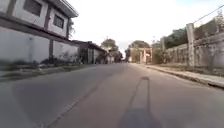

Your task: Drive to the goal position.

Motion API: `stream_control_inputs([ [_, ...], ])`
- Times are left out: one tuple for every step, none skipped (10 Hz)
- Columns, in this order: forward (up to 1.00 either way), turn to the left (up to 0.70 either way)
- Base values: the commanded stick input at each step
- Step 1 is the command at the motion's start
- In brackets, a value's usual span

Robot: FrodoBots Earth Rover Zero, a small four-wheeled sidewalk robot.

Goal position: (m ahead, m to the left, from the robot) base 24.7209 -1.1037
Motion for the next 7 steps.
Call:
stream_control_inputs([
  [1.00, 0.40],
  [1.00, 0.40],
  [1.00, 0.11],
  [1.00, 0.00],
  [1.00, 0.00],
  [1.00, 0.00],
  [1.00, 0.00],
])
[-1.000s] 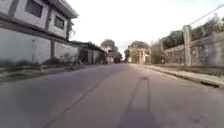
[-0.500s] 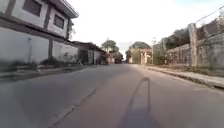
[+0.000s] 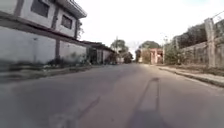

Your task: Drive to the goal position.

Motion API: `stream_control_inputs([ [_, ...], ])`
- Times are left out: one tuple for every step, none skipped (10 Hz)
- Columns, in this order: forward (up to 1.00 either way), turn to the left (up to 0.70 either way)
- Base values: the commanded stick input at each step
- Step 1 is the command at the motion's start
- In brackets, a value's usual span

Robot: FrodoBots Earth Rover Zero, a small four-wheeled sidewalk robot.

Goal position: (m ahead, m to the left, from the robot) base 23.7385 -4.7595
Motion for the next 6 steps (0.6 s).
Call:
stream_control_inputs([
  [1.00, 0.00],
  [1.00, 0.00],
  [1.00, 0.00],
  [1.00, 0.00],
  [1.00, 0.00],
  [1.00, 0.00],
])
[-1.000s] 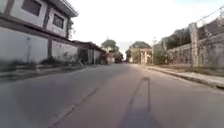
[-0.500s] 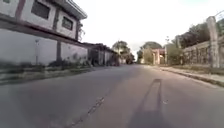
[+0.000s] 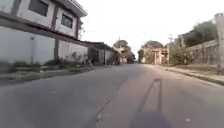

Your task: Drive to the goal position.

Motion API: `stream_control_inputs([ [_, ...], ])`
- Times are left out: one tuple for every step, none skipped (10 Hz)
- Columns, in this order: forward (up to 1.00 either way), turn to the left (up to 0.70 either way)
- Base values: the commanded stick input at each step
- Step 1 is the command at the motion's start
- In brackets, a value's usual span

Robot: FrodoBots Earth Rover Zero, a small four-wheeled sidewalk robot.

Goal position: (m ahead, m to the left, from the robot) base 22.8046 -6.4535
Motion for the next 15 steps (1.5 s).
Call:
stream_control_inputs([
  [1.00, 0.00],
  [1.00, 0.00],
  [1.00, 0.00],
  [1.00, 0.00],
  [1.00, 0.00],
  [1.00, 0.00],
  [1.00, 0.00],
  [1.00, 0.00],
  [1.00, 0.00],
  [1.00, 0.00],
  [1.00, 0.00],
  [1.00, 0.00],
  [1.00, 0.00],
  [1.00, 0.00],
  [1.00, 0.00],
])
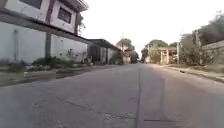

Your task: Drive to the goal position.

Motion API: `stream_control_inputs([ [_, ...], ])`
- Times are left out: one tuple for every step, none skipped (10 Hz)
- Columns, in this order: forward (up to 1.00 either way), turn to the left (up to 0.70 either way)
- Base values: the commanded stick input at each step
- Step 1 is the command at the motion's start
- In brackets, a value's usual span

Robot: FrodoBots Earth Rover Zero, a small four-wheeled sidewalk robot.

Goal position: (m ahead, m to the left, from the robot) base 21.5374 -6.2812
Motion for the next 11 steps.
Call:
stream_control_inputs([
  [1.00, 0.00],
  [1.00, 0.00],
  [1.00, 0.00],
  [1.00, 0.00],
  [1.00, 0.00],
  [1.00, 0.00],
  [1.00, 0.00],
  [1.00, 0.00],
  [1.00, 0.00],
  [1.00, 0.00],
  [1.00, 0.00],
])
